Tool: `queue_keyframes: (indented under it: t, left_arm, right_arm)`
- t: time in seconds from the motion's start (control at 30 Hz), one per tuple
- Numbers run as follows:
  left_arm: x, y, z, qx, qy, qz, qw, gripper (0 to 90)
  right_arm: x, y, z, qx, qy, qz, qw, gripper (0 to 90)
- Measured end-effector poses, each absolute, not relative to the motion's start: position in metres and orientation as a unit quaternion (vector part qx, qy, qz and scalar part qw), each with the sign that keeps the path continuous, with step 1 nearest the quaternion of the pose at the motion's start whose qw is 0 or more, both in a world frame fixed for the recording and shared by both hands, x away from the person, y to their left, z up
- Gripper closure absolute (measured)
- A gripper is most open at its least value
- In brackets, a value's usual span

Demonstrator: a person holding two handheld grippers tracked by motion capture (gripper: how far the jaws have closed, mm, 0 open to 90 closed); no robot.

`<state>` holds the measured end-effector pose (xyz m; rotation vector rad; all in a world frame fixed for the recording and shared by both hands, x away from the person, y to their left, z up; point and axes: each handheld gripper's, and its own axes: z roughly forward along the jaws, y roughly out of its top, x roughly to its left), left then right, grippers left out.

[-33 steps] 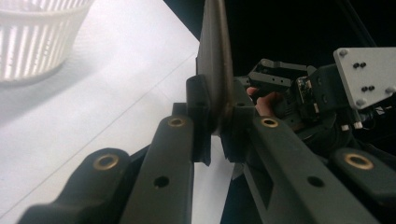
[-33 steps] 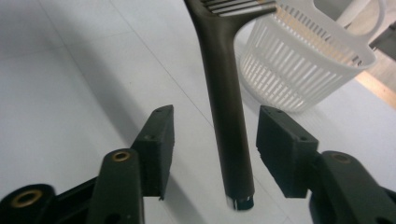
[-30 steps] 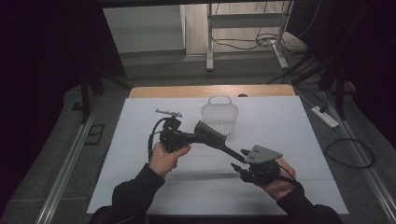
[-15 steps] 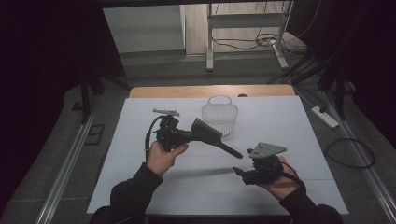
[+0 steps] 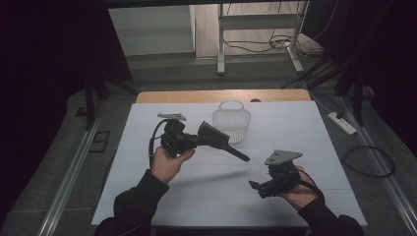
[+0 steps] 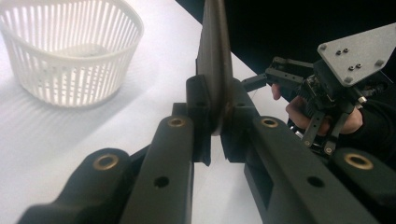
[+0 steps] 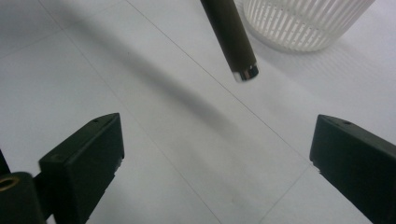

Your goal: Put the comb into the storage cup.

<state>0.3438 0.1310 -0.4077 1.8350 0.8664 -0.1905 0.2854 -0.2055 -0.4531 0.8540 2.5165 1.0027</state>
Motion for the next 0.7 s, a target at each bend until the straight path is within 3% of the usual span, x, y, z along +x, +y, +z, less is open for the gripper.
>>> queue_keyframes:
  t: [0.7]
  left_arm:
    - [0.346,0.155,-0.388,0.751,0.373,-0.056,0.541,82.8]
  right_arm:
    - [0.284,-0.208,-0.456,0.303,0.877,0.332,0.170,2.2]
